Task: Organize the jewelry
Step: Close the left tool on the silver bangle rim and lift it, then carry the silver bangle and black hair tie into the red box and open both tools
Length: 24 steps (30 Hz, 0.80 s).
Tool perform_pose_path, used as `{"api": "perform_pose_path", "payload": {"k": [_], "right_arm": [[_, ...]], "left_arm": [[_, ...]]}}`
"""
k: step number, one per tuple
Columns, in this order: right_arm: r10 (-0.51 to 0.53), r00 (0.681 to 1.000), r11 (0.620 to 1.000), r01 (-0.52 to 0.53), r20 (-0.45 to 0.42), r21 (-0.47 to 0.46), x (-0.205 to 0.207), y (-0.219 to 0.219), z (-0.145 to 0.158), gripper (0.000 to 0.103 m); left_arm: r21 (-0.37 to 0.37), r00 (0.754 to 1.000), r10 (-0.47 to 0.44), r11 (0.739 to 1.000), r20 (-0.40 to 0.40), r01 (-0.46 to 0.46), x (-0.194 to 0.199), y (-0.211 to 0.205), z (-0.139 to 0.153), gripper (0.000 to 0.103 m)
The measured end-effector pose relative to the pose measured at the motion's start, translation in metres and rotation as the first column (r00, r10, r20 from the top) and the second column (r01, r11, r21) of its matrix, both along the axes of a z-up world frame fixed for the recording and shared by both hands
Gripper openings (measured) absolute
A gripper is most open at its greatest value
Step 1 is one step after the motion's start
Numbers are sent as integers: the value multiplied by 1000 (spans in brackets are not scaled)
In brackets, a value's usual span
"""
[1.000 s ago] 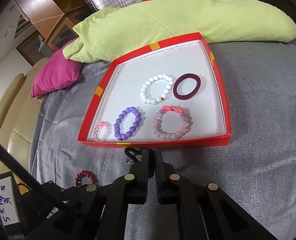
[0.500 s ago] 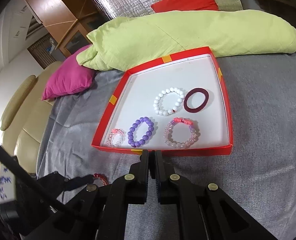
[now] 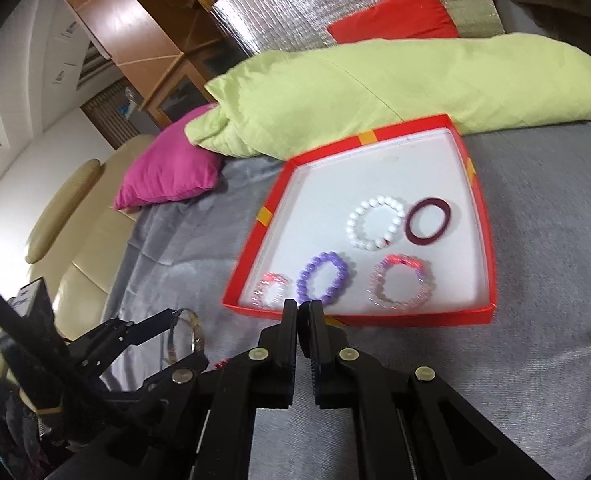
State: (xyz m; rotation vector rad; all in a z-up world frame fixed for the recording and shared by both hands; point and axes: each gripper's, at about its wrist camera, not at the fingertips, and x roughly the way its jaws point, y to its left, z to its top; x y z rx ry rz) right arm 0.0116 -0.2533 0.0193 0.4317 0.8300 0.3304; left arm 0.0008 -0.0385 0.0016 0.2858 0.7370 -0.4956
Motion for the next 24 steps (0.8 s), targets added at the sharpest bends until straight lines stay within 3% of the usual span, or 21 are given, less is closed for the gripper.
{"api": "perform_pose_path", "payload": {"k": [7, 24], "right_arm": [[-17, 999, 999, 15, 50, 43, 2, 13, 10, 6], [-145, 989, 986, 144, 6, 81, 36, 10, -5, 6]], "left_arm": [[-15, 998, 68, 998, 1, -68, 19, 8, 1, 63], [-17, 990, 142, 990, -3, -142, 67, -11, -3, 63]]}}
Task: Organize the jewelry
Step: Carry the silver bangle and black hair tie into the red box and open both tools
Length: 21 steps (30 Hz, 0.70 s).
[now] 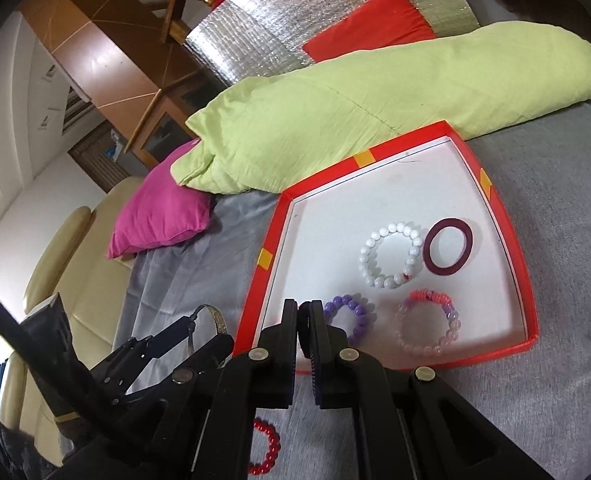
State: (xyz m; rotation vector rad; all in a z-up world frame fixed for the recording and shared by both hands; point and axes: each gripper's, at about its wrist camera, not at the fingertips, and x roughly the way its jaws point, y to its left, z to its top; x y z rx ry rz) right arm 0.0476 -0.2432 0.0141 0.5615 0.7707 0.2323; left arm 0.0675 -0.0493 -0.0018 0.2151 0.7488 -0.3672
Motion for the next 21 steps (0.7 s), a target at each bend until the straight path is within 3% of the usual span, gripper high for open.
{"api": "perform_pose_path", "payload": {"k": [7, 13, 21], "right_arm": [[-78, 997, 997, 78, 5, 7, 23, -12, 1, 7], [-143, 989, 990, 143, -27, 19, 44, -26, -8, 7], [-150, 986, 987, 155, -76, 54, 73, -23, -27, 7]], "left_arm": [[-78, 998, 15, 997, -59, -19, 23, -14, -4, 63], [-78, 996, 21, 997, -90, -28, 41, -30, -9, 63], [-42, 990, 57, 997, -130, -63, 63, -36, -24, 63]]}}
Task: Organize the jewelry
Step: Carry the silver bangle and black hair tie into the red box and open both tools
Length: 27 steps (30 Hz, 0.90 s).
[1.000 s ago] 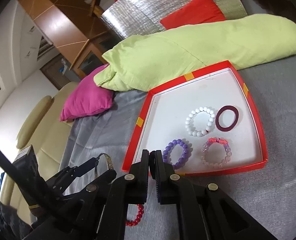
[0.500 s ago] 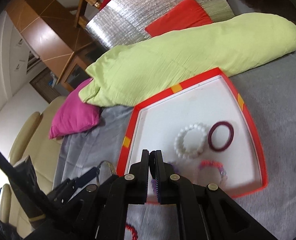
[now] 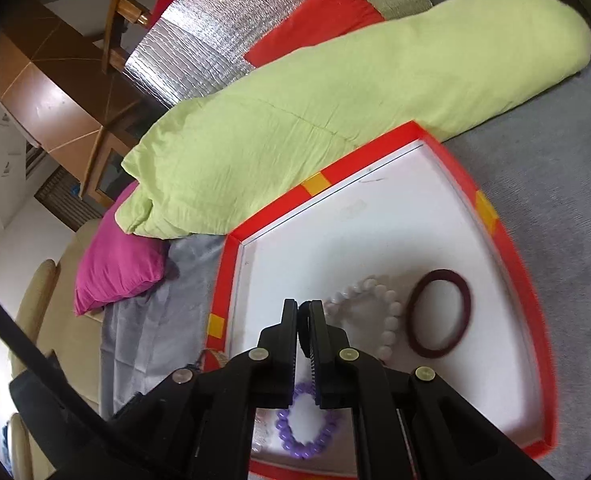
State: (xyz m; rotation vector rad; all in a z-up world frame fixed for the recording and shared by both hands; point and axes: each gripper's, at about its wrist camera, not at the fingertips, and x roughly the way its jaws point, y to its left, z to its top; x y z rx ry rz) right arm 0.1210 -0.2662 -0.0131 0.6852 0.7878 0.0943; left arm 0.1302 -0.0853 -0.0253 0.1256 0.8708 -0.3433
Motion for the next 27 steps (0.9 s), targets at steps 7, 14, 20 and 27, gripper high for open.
{"api": "perform_pose_path", "payload": {"k": [7, 14, 20, 27], "right_arm": [[-16, 999, 993, 21, -43, 114, 5, 1, -20, 47], [-23, 1000, 995, 22, 8, 99, -14, -7, -4, 47], [32, 999, 999, -33, 29, 12, -34, 4, 14, 47], [96, 994, 993, -93, 43, -74, -53, 19, 28, 47]], "left_arm": [[99, 1000, -7, 995, -6, 8, -5, -1, -5, 63], [167, 999, -5, 986, 35, -1, -23, 5, 9, 63], [218, 998, 21, 975, 59, -33, -39, 17, 17, 64], [261, 994, 79, 961, 77, -96, -56, 42, 21, 64]]}}
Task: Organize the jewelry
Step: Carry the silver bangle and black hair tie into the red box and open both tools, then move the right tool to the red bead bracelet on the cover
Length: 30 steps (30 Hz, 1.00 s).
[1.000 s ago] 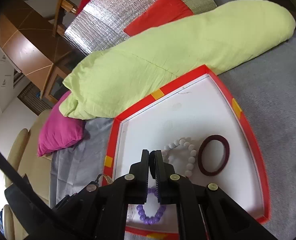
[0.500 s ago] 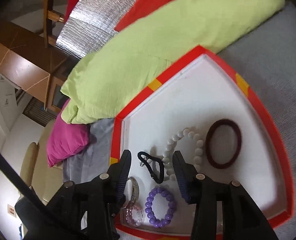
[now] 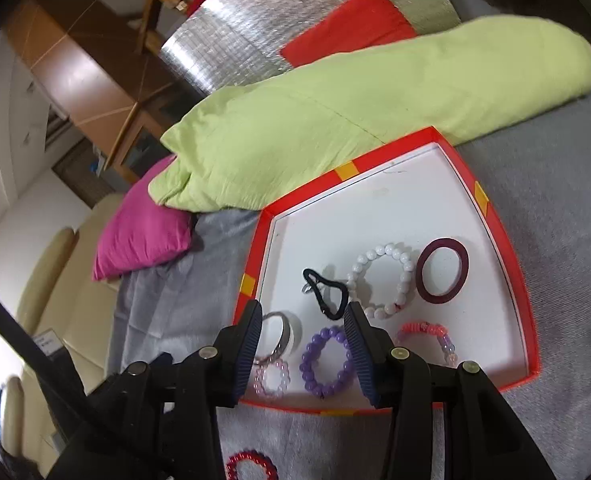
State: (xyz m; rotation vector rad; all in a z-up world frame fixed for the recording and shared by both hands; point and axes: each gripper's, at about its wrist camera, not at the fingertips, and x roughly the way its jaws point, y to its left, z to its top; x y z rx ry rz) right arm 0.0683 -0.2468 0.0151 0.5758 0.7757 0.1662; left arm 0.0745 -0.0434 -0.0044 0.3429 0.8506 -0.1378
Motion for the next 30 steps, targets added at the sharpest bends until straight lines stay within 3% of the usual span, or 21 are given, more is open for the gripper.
{"api": "perform_pose_path", "payload": {"k": [14, 30], "right_arm": [[107, 993, 990, -111, -43, -89, -27, 34, 3, 47], [215, 952, 954, -252, -219, -161, -49, 73, -29, 47]], "left_arm": [[41, 1000, 0, 999, 17, 0, -21, 24, 3, 64], [63, 1000, -21, 998, 3, 21, -31, 30, -1, 64]]}}
